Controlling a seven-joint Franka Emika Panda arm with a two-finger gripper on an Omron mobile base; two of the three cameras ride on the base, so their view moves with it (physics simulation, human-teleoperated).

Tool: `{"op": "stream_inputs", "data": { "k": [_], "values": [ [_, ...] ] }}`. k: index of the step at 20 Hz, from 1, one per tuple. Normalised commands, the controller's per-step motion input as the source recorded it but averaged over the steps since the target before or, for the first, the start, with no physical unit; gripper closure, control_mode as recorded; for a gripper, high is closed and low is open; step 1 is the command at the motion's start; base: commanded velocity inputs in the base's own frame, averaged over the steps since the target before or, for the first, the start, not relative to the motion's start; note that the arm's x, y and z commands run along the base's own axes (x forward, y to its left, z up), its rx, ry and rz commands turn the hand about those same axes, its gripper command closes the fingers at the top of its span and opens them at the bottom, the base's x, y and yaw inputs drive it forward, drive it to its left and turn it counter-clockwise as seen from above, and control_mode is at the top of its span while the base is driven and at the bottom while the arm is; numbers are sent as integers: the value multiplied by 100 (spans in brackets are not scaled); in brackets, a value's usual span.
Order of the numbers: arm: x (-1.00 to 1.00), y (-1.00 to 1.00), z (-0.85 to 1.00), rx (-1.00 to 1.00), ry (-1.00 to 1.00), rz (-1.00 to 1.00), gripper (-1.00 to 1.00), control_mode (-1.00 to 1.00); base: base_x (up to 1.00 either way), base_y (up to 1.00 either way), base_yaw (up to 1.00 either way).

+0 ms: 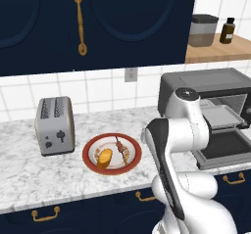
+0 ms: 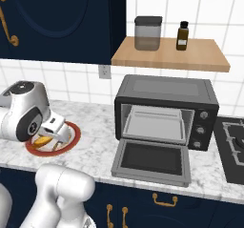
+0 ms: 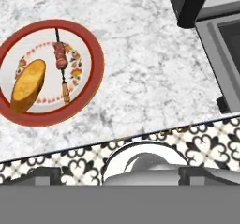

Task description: Pick up the kebab skewer and baguette bread, and place them inside the toaster oven. Close the toaster oven door and start by setting the timer.

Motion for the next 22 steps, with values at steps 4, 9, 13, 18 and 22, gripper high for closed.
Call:
{"op": "stream_inputs", "data": {
  "k": [4, 9, 13, 18, 22],
  "values": [
    [11, 100, -56, 6, 0, -3, -100, -100, 0, 0, 0],
    [28, 99, -23, 8, 11, -5, -100, -100, 0, 0, 0],
    [21, 88, -32, 2, 9, -1, -100, -100, 0, 0, 0],
    [61, 37, -24, 2, 3, -4, -100, -100, 0, 0, 0],
    [54, 14, -20, 0, 6, -5, -100, -100, 0, 0, 0]
  ]
}}
